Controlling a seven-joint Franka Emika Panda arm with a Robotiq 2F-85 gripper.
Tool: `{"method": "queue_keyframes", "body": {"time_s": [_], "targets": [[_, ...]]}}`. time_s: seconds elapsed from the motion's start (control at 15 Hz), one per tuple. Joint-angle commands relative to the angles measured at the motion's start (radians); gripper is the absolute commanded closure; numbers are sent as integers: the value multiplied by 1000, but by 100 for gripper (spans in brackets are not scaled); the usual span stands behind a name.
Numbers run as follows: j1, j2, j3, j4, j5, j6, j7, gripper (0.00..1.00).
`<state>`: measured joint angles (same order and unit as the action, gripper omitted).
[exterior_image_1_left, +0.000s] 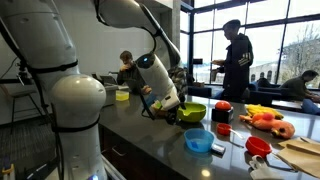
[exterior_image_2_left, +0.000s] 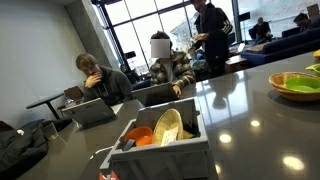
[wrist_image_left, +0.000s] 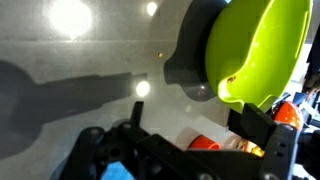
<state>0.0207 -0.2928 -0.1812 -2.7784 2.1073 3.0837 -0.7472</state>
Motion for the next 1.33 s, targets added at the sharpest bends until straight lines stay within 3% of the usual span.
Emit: {"method": "queue_keyframes", "body": {"time_s": [0.0,0.2,0.6,1.0,1.27], "targets": [[12,58,-37,-2,32,-62,-42,0],[7,92,-52,-4,3,-67,-40,0],[-4,112,-96,-4,-89,104,-83,0],[-1,87,-153,3,-45,218,-247,0],[48,88,-130,6,2,257,-329,0]]}}
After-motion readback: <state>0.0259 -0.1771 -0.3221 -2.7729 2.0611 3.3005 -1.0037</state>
